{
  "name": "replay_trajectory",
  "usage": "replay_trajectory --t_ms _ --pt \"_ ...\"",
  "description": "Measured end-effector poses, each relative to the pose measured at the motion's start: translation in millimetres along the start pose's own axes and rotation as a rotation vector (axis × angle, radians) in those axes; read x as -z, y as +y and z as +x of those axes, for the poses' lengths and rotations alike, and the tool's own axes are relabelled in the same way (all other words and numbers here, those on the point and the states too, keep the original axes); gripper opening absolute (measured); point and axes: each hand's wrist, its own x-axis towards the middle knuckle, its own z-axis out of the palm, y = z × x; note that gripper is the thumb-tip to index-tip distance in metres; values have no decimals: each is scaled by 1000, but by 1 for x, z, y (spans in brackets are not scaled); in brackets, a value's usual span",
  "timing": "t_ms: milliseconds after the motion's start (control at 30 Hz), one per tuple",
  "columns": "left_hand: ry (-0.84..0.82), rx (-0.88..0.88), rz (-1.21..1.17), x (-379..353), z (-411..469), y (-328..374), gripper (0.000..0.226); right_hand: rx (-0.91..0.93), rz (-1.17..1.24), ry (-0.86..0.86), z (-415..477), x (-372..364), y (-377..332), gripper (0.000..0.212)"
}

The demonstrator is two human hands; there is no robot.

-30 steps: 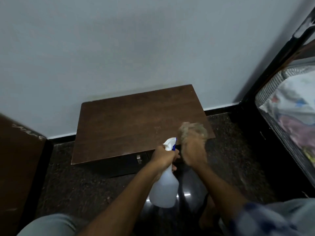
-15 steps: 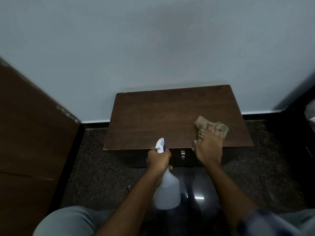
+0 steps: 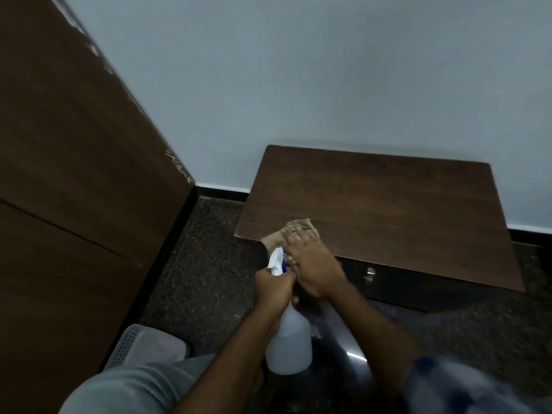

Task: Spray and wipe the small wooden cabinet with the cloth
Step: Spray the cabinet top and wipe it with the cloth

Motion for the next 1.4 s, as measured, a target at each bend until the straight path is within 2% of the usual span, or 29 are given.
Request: replay_trajectory --t_ms 33,67,100,133,167,267,300,333,367,433,467,500,567,600,633,700,733,767,867,900,933,1000,1033,1067,1167,1200,1233,1333,1400 --pt "13 -1 -9 8 1 1 22 -86 56 -25 9 3 -2 63" --pt "29 9 -17 16 2 2 18 -272 82 47 15 1 -2 64" --pt "47 17 -27 24 5 3 16 -494 45 135 18 -1 -6 64" --pt "66 18 -41 31 9 5 15 -626 -31 166 22 -5 -19 65" --pt "89 11 -56 37 12 6 16 -588 -101 146 29 -11 -37 66" --pt "181 -69 -83 55 20 9 38 -9 -58 -97 61 -34 -80 70" --pt "209 -61 -94 63 23 9 45 87 -50 -157 73 -31 -83 72" --pt "232 -50 -96 70 27 8 36 82 -56 -156 83 -29 -82 71" --pt "249 -44 -101 77 31 8 25 -40 -56 -85 91 -28 -76 68" --pt "272 -36 -97 85 38 9 16 -469 -80 90 96 -22 -74 65" --pt "271 -36 -97 86 40 11 13 -544 -85 99 99 -24 -82 66" --pt "266 -47 -104 86 40 14 11 -442 -81 84 101 -30 -89 67" --pt "227 -58 -106 84 41 22 12 -125 -70 -53 98 -37 -95 71" --pt "191 -54 -99 82 43 28 14 -77 -47 -64 99 -30 -86 72" --pt "152 -49 -84 80 47 35 17 -172 -36 -10 100 -24 -69 72" --pt "87 -49 -46 75 56 55 19 -572 -75 156 100 -13 -37 71" --pt "49 -59 -31 72 61 68 20 -692 -147 160 98 -12 -34 69" --pt "7 -69 -14 68 67 82 22 -633 -219 157 99 -14 -33 66" --pt "-104 -80 45 56 83 122 32 -31 -217 -47 113 -25 -27 70" --pt "-130 -81 75 54 89 131 33 3 -187 -51 126 -17 -15 73" --pt "-147 -82 106 53 94 138 31 -129 -166 -1 141 -8 -1 74" --pt "-169 -94 132 52 102 149 30 -577 -191 109 164 1 16 76" --pt "-177 -100 129 52 106 153 31 -672 -229 119 171 1 12 76" --pt "-183 -101 121 50 109 156 30 -583 -283 117 175 -6 5 73" --pt "-177 -109 91 38 118 154 29 -42 -254 -44 188 -13 -7 73" --pt "-168 -118 103 33 120 150 29 35 -239 -65 198 -4 0 72" --pt "-169 -125 127 27 122 146 29 19 -232 -40 208 4 12 69" --pt "-238 -130 189 11 121 138 29 -188 -193 59 214 26 47 63" --pt "-291 -130 189 1 114 141 31 -160 -159 44 198 33 73 68"
